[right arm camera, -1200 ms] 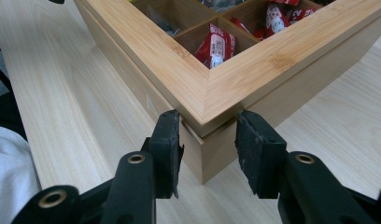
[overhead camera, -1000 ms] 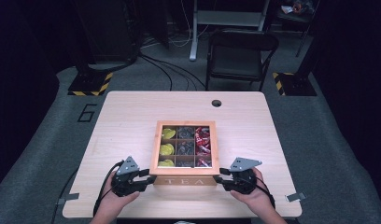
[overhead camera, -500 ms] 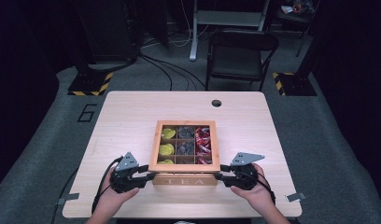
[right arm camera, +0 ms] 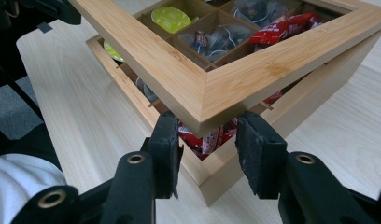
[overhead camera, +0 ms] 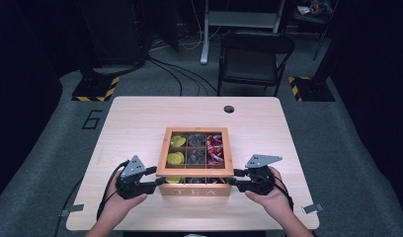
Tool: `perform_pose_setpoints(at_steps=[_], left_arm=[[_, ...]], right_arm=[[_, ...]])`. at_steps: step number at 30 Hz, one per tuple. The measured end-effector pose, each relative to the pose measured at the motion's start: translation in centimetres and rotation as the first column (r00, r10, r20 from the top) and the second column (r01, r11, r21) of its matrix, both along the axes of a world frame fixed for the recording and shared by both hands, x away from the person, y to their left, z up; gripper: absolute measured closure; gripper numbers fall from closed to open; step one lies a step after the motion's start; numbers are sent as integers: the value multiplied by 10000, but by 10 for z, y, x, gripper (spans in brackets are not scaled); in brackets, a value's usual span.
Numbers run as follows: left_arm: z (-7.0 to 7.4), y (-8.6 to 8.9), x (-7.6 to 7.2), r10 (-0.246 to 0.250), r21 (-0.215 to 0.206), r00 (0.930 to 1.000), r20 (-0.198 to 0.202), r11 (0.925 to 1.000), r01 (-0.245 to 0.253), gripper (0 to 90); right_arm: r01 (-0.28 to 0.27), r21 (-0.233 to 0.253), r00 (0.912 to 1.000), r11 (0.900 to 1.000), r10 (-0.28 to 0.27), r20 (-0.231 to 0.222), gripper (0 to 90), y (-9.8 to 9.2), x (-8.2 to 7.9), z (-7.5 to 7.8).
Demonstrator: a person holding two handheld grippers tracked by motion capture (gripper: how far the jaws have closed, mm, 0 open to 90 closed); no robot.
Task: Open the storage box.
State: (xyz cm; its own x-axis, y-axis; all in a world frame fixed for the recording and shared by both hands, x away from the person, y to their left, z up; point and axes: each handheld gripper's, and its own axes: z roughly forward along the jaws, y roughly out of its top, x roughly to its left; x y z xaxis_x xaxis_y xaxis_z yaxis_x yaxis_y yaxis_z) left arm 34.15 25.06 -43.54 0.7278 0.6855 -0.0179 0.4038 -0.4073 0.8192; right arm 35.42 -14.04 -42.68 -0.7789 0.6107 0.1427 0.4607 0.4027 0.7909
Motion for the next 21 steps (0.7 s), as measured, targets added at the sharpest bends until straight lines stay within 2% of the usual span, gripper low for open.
perform_pose_setpoints(at_steps=[6,7,10,12,14,21], left_arm=[[4,0,2,99,-202,9998,177,9998,-95,502],[6,-1,3,64,-129,9998,211,9999,-61,502],[9,-1,5,35,-132,10000,36,9999,-35,501],[10,-1,5,107,-105,9999,81,9999,-106,501],[12,-1,6,8,-76,10000,-45,10000,-9,501],[24,2,13,102,-408,9999,-108,9991,-107,520]], right_arm=[[49,275,10000,9996,-51,73,595,-2,2,4],[65,305,9999,9995,-68,87,595,-2,2,5],[50,374,9997,9993,-58,233,596,-2,3,4],[67,390,9997,9992,-76,223,594,-2,3,4],[30,396,9992,9992,-46,408,568,-1,4,3],[-10,260,9978,9997,-7,661,532,-2,9,2]])
